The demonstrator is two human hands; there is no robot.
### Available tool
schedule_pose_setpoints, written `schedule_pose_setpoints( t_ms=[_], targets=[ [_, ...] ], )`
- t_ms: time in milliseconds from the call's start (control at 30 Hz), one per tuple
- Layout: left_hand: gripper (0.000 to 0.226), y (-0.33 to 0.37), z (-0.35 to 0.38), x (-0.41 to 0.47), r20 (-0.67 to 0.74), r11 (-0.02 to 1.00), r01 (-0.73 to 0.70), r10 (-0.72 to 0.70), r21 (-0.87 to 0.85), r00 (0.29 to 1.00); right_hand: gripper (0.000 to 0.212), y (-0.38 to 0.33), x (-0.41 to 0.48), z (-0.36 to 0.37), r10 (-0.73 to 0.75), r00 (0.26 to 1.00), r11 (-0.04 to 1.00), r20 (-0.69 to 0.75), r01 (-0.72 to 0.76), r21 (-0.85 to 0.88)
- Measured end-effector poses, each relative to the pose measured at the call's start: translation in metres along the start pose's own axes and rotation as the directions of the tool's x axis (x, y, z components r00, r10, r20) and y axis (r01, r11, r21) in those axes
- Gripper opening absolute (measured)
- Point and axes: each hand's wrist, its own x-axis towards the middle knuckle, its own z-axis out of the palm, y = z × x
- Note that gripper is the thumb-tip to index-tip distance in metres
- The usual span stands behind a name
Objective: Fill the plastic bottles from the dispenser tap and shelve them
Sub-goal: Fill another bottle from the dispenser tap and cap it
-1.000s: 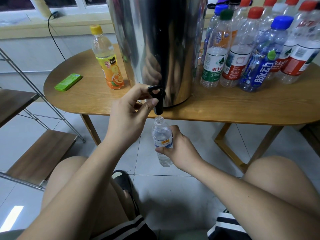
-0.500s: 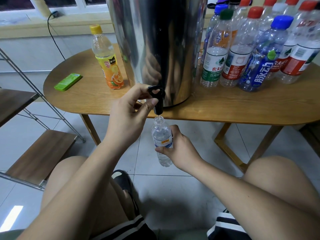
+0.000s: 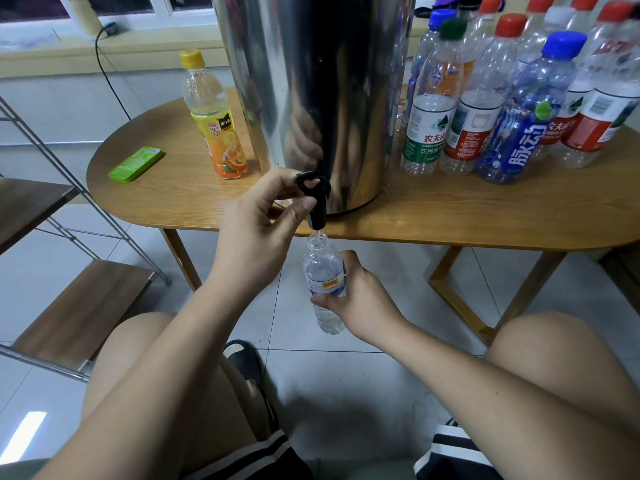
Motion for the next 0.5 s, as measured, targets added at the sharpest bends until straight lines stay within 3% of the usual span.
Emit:
schedule_pose_setpoints(
  t_ms=[500],
  targets=[
    [0.017,-0.0012,0.0002,0.0000,0.000,1.000,0.000,0.000,0.002,1.000,0.059,-0.0010,-0.0009,-0.0010,0.001,1.000,1.000,0.003,-0.001,-0.010]
  ],
)
